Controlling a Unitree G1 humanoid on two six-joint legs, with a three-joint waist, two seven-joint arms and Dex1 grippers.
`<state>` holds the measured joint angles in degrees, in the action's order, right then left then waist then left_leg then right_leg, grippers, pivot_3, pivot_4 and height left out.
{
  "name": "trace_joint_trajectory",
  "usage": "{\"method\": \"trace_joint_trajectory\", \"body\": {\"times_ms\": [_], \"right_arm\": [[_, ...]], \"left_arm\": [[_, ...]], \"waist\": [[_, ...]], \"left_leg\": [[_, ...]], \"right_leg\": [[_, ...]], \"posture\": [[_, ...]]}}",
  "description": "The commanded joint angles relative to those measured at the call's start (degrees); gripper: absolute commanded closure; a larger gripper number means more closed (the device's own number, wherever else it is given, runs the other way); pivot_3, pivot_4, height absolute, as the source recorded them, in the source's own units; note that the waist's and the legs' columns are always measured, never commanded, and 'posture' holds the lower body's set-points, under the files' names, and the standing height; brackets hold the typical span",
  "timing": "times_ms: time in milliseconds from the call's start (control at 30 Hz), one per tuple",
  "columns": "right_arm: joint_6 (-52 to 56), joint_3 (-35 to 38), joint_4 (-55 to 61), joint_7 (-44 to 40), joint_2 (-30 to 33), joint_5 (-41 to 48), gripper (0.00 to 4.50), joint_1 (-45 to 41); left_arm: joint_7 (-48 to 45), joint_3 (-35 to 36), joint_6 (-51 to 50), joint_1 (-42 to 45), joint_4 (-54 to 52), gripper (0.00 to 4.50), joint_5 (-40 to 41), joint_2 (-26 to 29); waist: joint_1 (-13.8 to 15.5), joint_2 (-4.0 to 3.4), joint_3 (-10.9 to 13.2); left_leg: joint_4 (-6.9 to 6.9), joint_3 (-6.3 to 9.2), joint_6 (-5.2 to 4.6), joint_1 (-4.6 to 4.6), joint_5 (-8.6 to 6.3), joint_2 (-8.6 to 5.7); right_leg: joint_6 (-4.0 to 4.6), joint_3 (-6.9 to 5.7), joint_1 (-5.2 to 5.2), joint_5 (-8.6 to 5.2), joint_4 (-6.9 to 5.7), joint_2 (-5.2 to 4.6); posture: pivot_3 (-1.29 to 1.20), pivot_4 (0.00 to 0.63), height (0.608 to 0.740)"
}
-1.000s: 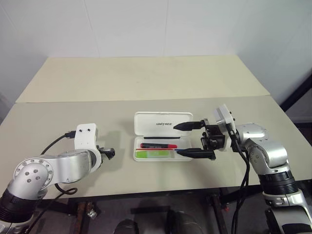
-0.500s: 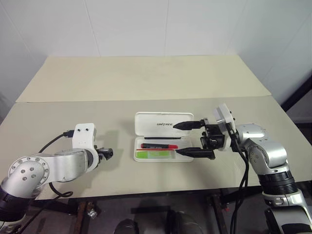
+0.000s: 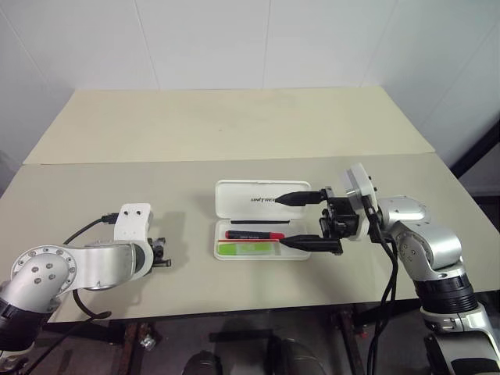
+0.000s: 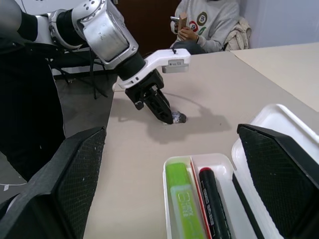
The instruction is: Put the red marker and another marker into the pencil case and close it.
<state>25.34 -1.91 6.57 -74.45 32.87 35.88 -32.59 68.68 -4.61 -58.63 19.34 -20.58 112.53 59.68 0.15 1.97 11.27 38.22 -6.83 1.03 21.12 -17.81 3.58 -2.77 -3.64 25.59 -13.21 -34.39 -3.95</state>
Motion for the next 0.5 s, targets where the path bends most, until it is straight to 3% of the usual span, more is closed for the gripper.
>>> {"method": "trace_joint_trajectory", "body": {"times_ms": [33, 300, 500], "right_arm": [[0.1, 1.6, 2.3, 0.2, 0.2, 1.8, 0.0, -0.6], [-0.6, 1.3, 1.0, -0.4, 0.4, 1.5, 0.0, -1.1], [-1.9, 0.8, -1.1, -1.5, 0.3, 0.3, 0.0, -1.9]], "left_arm": [[-0.9, -0.7, -0.4, -0.4, -0.8, 4.17, 0.5, 1.3], [-7.8, -0.7, -2.0, 5.3, -0.7, 4.17, -1.0, 5.7], [-20.3, 6.3, 1.2, 3.8, -2.2, 4.17, -11.0, 4.7]], "waist": [[0.0, 0.0, 0.0], [0.0, 0.0, 0.0], [-0.1, 0.01, 0.0]], "left_leg": [[0.0, 0.0, 0.0, 0.0, 0.0, 0.0], [-0.01, -0.01, 0.03, 0.04, 0.02, 0.02], [-0.05, -0.08, 0.05, 0.05, 0.0, 0.05]], "right_leg": [[0.0, 0.0, 0.0, 0.0, 0.0, 0.0], [0.01, -0.02, 0.02, -0.01, 0.02, 0.09], [-0.01, -0.13, 0.06, 0.01, 0.11, 0.22]], "posture": [[0.0, 0.15, 0.74], [0.0, 0.15, 0.74], [0.0, 0.15, 0.74]]}}
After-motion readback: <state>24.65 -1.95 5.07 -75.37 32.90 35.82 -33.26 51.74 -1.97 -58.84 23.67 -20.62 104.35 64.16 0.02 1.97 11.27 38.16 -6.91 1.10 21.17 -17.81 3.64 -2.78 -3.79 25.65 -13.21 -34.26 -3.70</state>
